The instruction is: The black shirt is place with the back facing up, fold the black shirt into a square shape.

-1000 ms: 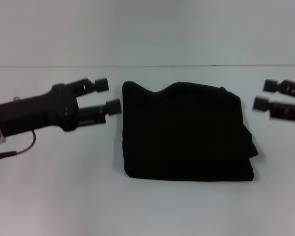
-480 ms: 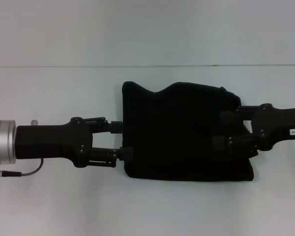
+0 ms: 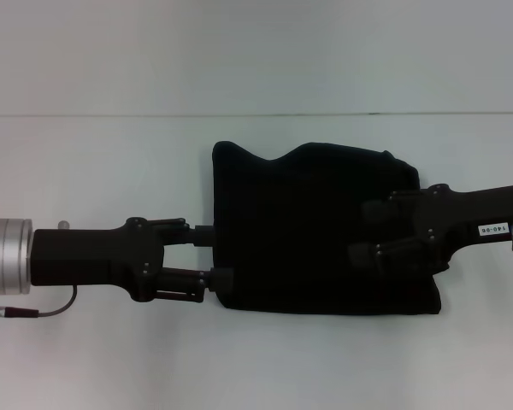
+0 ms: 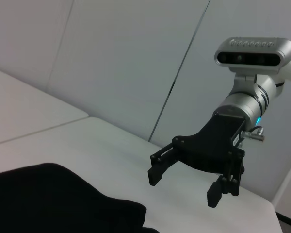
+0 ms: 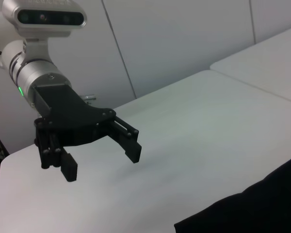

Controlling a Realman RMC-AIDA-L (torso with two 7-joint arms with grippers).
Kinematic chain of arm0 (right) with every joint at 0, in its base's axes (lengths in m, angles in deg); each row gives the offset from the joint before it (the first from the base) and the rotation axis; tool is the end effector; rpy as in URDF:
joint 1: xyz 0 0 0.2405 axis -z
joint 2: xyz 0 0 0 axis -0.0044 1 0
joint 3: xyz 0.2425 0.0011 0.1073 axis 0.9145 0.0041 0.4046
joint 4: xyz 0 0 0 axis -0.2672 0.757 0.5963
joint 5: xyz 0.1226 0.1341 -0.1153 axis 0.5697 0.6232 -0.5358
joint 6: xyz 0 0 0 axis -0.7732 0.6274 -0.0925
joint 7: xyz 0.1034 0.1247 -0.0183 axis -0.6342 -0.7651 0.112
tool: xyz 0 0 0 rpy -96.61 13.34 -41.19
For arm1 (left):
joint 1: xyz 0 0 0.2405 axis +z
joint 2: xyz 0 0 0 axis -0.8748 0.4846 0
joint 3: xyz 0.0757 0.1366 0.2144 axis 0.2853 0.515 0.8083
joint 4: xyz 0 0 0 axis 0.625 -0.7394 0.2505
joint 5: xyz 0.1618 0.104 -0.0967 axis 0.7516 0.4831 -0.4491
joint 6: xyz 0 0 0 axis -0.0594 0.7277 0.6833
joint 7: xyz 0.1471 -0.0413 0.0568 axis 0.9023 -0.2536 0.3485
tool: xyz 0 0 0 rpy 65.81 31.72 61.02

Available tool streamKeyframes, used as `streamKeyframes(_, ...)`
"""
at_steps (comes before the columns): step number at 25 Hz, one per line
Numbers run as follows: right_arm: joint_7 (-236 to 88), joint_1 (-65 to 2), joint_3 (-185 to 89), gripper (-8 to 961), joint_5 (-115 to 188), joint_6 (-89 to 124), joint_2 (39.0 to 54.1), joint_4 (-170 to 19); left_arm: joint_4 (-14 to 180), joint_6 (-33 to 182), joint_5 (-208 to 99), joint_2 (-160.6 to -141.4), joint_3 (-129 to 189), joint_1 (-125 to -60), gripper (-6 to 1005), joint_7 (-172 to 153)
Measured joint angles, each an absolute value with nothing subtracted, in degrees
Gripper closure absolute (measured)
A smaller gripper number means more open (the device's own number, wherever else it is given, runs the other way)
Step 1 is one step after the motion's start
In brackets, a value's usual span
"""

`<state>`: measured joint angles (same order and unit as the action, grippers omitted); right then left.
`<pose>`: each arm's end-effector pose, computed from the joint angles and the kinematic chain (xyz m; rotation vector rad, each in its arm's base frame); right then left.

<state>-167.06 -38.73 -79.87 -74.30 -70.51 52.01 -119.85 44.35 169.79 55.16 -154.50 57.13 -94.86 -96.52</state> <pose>0.2159 0.3730 0.0029 -2.9057 0.6539 0.4957 -0.2417 0.3327 -0.0011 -2.8767 -0.7224 -0.8168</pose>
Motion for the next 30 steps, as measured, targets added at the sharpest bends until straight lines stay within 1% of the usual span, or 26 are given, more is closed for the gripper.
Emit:
streamKeyframes(15,-166.89,-38.12,-79.90,25,-74.36,-70.18,51.96,-119.49,46.28,167.64,55.48,-154.63,57.61,-95.15,131,-97.07)
streamKeyframes(21,-166.71,-38.08,-79.95,25,-74.34,-68.97,51.44,-117.36,47.29,166.13,55.47,-154.63,57.66,-95.53,132,-97.06)
streamKeyframes(30,-166.66,-38.28,-79.75,25,-74.34,-68.81,51.28,-116.95,47.46,165.24,55.47,-154.58,58.04,-96.34,132,-97.11)
